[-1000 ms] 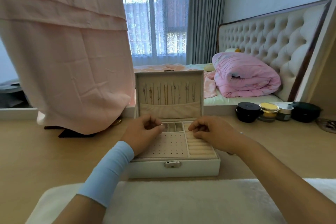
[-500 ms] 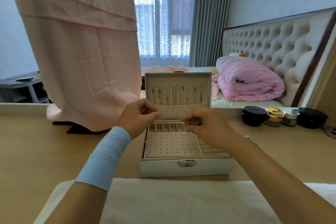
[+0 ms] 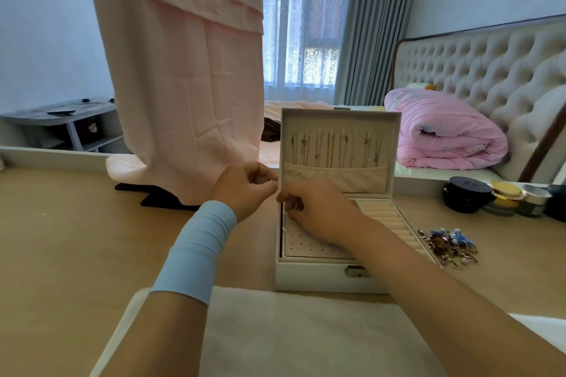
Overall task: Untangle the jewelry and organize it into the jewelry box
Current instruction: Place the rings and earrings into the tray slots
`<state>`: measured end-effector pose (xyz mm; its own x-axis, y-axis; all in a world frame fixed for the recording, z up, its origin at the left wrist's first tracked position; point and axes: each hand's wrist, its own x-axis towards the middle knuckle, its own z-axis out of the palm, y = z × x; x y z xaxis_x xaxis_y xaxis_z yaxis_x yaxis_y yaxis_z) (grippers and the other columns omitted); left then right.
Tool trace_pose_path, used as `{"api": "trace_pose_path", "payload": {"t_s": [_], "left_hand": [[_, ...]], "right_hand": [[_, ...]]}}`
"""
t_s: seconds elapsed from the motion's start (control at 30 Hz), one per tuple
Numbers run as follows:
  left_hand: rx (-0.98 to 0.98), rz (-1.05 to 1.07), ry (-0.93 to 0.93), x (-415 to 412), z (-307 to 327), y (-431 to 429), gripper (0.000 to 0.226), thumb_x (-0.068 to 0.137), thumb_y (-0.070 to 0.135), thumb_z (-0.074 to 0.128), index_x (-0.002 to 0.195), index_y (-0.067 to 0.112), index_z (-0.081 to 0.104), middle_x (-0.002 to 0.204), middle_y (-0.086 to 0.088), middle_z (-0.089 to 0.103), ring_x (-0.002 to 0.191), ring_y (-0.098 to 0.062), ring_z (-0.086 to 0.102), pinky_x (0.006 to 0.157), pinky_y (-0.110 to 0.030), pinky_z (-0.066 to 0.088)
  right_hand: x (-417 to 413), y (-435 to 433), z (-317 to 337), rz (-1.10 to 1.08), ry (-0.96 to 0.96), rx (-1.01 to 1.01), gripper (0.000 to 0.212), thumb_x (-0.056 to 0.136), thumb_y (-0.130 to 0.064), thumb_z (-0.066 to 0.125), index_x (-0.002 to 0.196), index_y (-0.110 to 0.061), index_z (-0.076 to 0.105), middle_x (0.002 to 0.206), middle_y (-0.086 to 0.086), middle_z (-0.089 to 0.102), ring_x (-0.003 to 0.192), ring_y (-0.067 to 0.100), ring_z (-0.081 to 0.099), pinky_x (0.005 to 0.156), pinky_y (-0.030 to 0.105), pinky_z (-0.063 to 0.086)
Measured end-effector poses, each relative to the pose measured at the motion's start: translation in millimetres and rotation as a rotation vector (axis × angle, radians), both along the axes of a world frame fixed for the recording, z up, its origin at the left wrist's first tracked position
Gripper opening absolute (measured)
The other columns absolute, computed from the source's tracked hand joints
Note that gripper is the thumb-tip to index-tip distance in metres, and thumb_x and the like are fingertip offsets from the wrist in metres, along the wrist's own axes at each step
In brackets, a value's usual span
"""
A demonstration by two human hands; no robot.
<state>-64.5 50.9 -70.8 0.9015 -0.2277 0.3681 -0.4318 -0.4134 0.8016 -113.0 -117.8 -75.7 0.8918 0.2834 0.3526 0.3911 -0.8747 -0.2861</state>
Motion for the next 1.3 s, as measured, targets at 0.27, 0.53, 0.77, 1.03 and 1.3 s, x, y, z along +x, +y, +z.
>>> {"api": "trace_pose_path", "payload": {"t_s": [0.27,0.53,0.77,1.03,1.3], "left_hand": [[-0.079,-0.018,0.019,2.8,1.3,3.4,0.014,0.084,0.011,0.070,0.083,0.025,0.072,0.074,-0.005,0.064,0.065,-0.013,0.055,0.071,-0.031,0.053],[-0.070,-0.106,0.100,-4.0,1.1,-5.6,0.010,0.083,0.016,0.075,0.091,0.022,0.072,0.081,-0.005,0.071,0.064,-0.012,0.060,0.068,-0.025,0.056],[-0.152,-0.190,0.199,-12.4,3.4,-22.5,0.008,0.080,0.016,0.078,0.086,0.017,0.073,0.073,0.000,0.071,0.064,-0.009,0.062,0.071,-0.028,0.058],[-0.238,-0.241,0.257,-15.2,6.0,-27.1,0.012,0.087,0.021,0.070,0.097,0.015,0.074,0.092,-0.011,0.074,0.069,-0.014,0.064,0.076,-0.035,0.060],[-0.235,-0.231,0.246,-18.3,8.1,-28.6,0.015,0.091,0.026,0.066,0.098,0.016,0.075,0.086,-0.003,0.076,0.066,-0.012,0.065,0.071,-0.030,0.060]], "right_hand": [[-2.0,-1.6,1.7,0.009,0.063,-0.011,0.048,0.096,-0.014,0.064,0.141,-0.027,0.056,0.111,-0.009,0.074,0.103,0.002,0.065,0.099,0.025,0.050],[-8.4,-25.7,13.2,-0.049,0.065,0.408,0.042,0.096,-0.004,0.061,0.130,-0.029,0.062,0.103,-0.012,0.069,0.077,0.000,0.070,0.074,0.019,0.059],[-15.4,-34.0,13.7,0.009,-0.005,0.596,0.020,0.085,-0.013,0.079,0.101,-0.024,0.077,0.089,-0.008,0.075,0.073,0.007,0.072,0.065,0.018,0.057],[-17.9,-40.3,18.8,0.048,0.009,0.712,0.017,0.085,-0.010,0.078,0.094,-0.025,0.079,0.082,-0.009,0.076,0.071,0.013,0.073,0.066,0.019,0.058],[-20.1,-37.1,18.2,0.049,-0.023,0.739,0.018,0.086,-0.009,0.077,0.095,-0.024,0.081,0.078,-0.009,0.076,0.064,0.017,0.071,0.056,0.016,0.052]]}}
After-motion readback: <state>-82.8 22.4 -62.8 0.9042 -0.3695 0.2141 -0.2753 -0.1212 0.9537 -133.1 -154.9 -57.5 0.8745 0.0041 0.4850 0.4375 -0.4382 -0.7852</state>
